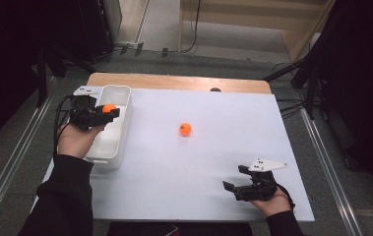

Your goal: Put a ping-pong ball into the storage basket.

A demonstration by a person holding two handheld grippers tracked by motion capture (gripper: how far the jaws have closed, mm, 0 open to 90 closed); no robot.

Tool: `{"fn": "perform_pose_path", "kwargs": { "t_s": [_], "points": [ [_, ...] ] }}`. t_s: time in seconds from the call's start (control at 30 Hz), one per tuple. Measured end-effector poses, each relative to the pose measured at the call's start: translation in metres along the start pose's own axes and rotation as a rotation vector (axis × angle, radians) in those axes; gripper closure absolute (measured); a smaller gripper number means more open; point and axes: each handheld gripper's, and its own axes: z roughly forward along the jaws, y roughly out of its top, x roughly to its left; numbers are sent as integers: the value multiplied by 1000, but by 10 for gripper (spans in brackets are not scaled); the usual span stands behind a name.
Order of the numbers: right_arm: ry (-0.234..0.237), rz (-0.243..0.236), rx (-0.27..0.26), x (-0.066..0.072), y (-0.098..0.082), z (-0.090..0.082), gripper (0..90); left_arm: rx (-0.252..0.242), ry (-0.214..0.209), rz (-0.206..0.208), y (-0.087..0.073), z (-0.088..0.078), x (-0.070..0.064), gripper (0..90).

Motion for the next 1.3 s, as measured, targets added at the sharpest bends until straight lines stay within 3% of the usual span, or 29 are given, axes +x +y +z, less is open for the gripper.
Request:
{"fn": "perform_pose_path", "kwargs": {
  "t_s": [0.47, 0.77, 1.07, 1.3],
  "points": [
    [0, 2, 2, 0, 0, 0, 119, -33, 91, -35, -4, 12, 2, 503],
    [-1, 4, 3, 0, 0, 0, 119, -43, 124, -56, -6, 19, 1, 503],
    [-2, 2, 4, 0, 0, 0, 119, -50, 148, -38, -4, 28, 0, 503],
    [-2, 2, 5, 0, 0, 0, 119, -26, 167, -44, -3, 41, 2, 503]
  ]
}}
